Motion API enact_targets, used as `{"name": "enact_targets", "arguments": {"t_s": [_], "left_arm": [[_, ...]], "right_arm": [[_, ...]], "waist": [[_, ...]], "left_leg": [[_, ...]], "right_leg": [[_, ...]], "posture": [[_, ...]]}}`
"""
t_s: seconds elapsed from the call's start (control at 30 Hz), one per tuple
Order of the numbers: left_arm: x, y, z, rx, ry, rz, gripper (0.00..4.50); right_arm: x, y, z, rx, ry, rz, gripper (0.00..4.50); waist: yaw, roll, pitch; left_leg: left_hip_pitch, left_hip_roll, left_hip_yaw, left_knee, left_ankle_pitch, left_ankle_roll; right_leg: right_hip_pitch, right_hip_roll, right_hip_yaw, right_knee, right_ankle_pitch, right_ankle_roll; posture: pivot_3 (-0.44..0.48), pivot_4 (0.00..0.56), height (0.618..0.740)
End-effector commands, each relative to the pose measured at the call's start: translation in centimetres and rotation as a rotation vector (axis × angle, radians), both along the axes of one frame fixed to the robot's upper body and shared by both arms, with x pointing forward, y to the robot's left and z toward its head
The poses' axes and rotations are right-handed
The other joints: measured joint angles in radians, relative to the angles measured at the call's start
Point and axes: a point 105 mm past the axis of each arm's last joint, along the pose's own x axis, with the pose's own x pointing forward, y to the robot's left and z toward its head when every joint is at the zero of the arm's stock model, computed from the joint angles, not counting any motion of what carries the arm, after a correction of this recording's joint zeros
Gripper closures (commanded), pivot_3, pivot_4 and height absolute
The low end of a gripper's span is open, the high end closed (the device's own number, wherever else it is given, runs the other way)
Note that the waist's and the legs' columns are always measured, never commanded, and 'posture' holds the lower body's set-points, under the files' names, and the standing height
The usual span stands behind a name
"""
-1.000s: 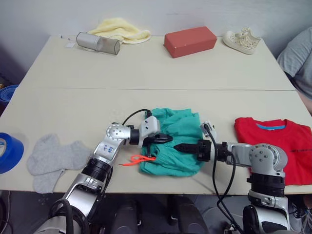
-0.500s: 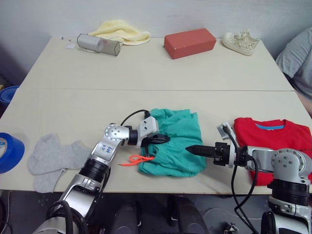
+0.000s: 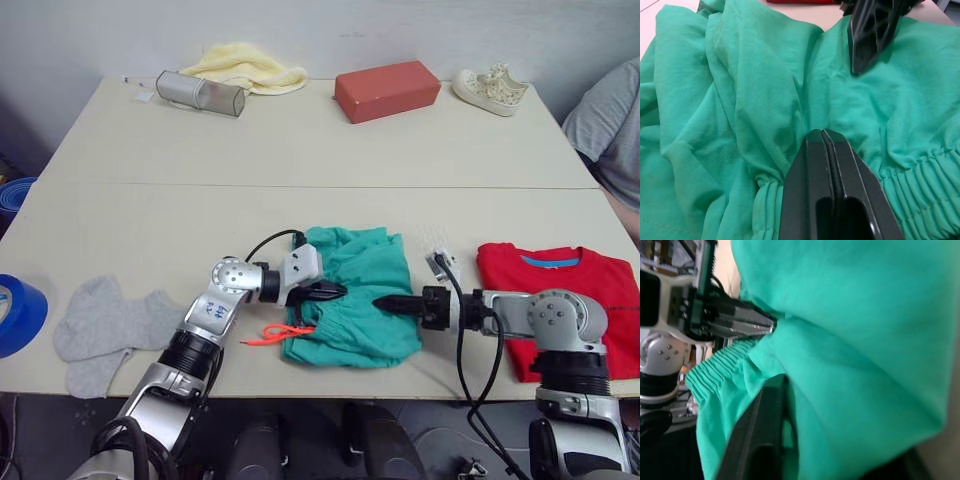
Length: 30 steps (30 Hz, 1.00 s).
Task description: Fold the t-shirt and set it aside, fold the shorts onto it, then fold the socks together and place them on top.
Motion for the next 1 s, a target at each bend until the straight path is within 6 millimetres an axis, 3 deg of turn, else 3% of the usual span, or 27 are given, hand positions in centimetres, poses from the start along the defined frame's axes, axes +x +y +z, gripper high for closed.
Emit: {"name": "enact_targets", "arguments": {"t_s": [0.03, 0.1, 0.23, 0.33, 0.53, 0.67, 0.73, 0.8, 1.0], "left_arm": [[-0.1, 0.5, -0.5, 0.028, 0.004, 0.006, 4.50], [0.1, 0.7, 0.0, 0.014, -0.012, 0.006, 4.50], [-0.7, 0.5, 5.1, -0.224, -0.032, -0.097, 4.50], [-0.9, 1.2, 6.2, -0.245, -0.037, -0.098, 4.50], [-1.6, 2.6, 10.4, -0.443, -0.075, -0.123, 4.50], [-1.9, 3.0, 9.8, -0.432, -0.082, -0.108, 4.50], [-2.7, 3.0, 9.1, -0.421, -0.043, -0.145, 4.50], [-3.2, 2.9, 8.5, -0.401, -0.036, -0.173, 4.11], [-3.8, 3.2, 8.4, -0.432, 0.028, -0.195, 2.43]], "right_arm": [[0.0, -0.2, -0.6, -0.010, 0.011, -0.015, 4.40], [-0.1, -0.6, 0.0, 0.005, -0.003, -0.020, 4.46], [-0.4, -1.5, 2.8, 0.093, -0.063, -0.042, 4.46], [-0.2, -2.2, 4.6, 0.154, -0.118, -0.097, 4.46], [0.3, -6.7, 12.6, 0.339, -0.429, -0.324, 4.46], [-0.9, -9.1, 17.6, 0.417, -0.604, -0.449, 4.46], [-2.1, -12.0, 21.4, 0.454, -0.707, -0.586, 4.46], [-3.7, -15.3, 24.9, 0.468, -0.802, -0.742, 4.50], [-6.8, -19.3, 28.9, 0.530, -0.940, -0.974, 4.50]], "waist": [[0.000, -0.003, -0.002], [0.001, -0.003, -0.002], [0.005, 0.000, 0.000], [0.007, 0.001, 0.001], [0.005, 0.005, 0.004], [0.007, 0.006, 0.004], [0.007, 0.007, 0.005], [0.008, 0.016, 0.012], [0.003, 0.012, 0.012]], "left_leg": [[0.000, 0.000, 0.000, 0.000, 0.000, 0.000], [0.001, 0.000, 0.000, 0.001, 0.000, 0.000], [-0.001, 0.000, 0.000, 0.001, 0.000, 0.000], [-0.010, -0.001, 0.000, 0.001, 0.001, -0.001], [-0.014, -0.002, -0.001, 0.004, 0.002, 0.000], [-0.014, -0.002, -0.001, 0.003, 0.002, 0.001], [-0.014, -0.003, -0.001, 0.003, 0.002, 0.001], [-0.015, -0.005, 0.000, 0.003, 0.003, 0.002], [-0.015, -0.007, 0.000, 0.004, 0.005, 0.004]], "right_leg": [[0.000, 0.000, 0.000, 0.000, 0.000, 0.000], [0.001, -0.001, 0.000, 0.000, 0.000, 0.000], [0.000, -0.002, 0.000, 0.000, 0.000, 0.000], [-0.009, -0.002, 0.000, 0.002, 0.000, 0.000], [-0.011, -0.001, -0.001, 0.001, 0.001, 0.002], [-0.010, -0.001, -0.001, 0.000, 0.002, 0.003], [-0.010, 0.000, 0.000, 0.000, 0.002, 0.003], [-0.011, 0.001, 0.000, 0.000, 0.002, 0.004], [-0.008, 0.002, 0.002, -0.004, 0.004, 0.010]], "posture": [[0.000, 0.150, 0.740], [0.000, 0.150, 0.740], [0.000, 0.150, 0.740], [0.000, 0.150, 0.740], [0.000, 0.150, 0.740], [0.000, 0.150, 0.740], [0.000, 0.150, 0.740], [0.000, 0.150, 0.740], [0.000, 0.150, 0.740]]}}
